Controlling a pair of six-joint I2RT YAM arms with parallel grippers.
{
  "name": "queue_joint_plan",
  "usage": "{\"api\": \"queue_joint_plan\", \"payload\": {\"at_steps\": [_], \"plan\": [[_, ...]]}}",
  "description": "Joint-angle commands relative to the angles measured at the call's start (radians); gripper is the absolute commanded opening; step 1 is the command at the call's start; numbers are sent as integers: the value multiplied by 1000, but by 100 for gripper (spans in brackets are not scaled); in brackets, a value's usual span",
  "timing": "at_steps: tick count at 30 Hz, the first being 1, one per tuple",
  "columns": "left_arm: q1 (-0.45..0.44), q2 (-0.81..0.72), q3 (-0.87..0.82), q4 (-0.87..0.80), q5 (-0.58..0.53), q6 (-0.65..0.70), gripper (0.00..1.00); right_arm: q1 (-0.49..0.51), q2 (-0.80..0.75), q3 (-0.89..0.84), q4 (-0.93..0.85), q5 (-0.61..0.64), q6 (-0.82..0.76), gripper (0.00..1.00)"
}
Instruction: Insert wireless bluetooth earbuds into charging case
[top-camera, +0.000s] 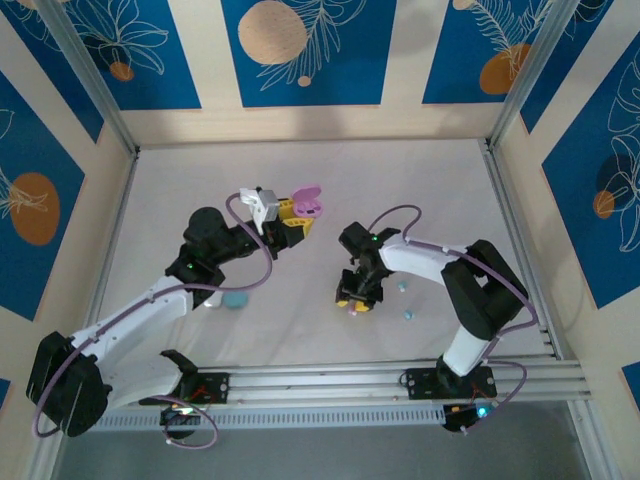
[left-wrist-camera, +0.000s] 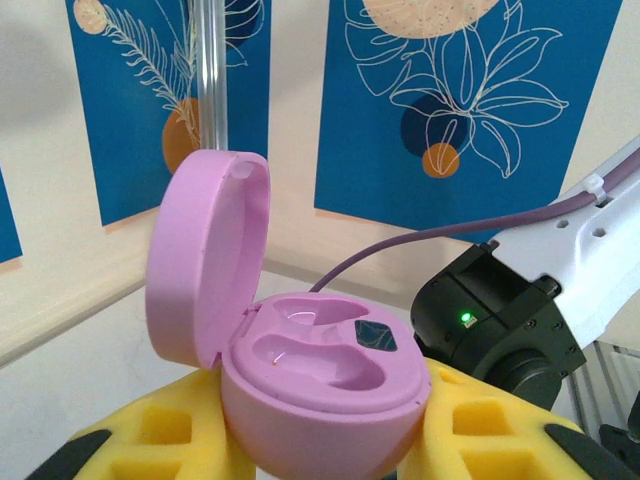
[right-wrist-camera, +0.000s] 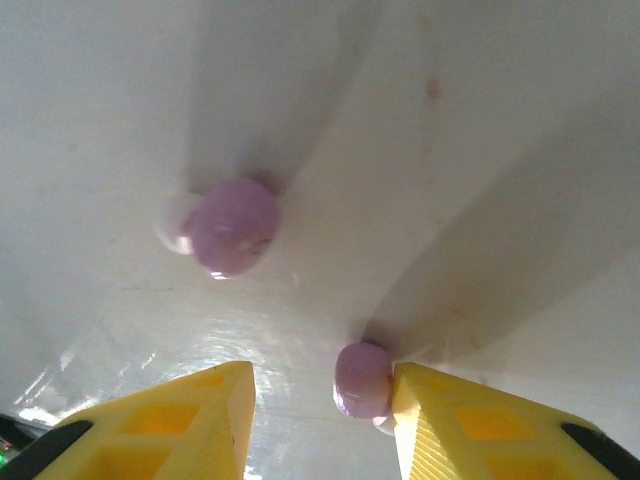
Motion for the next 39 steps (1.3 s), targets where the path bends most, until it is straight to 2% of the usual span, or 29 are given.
{"api": "queue_joint_plan", "payload": {"at_steps": [1,19,27,39], "plan": [[-10,3,34,27,16,-5,25,11,11,29,-48,13,-30,42],[-10,-15,16,51,15,-3,25,7,-29,33,-83,57,-30,41],[-10,-24,11,49,9,-6,25,15,14,98,-124,87,-171,40],[-10,-53,0,28,-4,-1,25,51,84,134,-176,126,-164,37]]}}
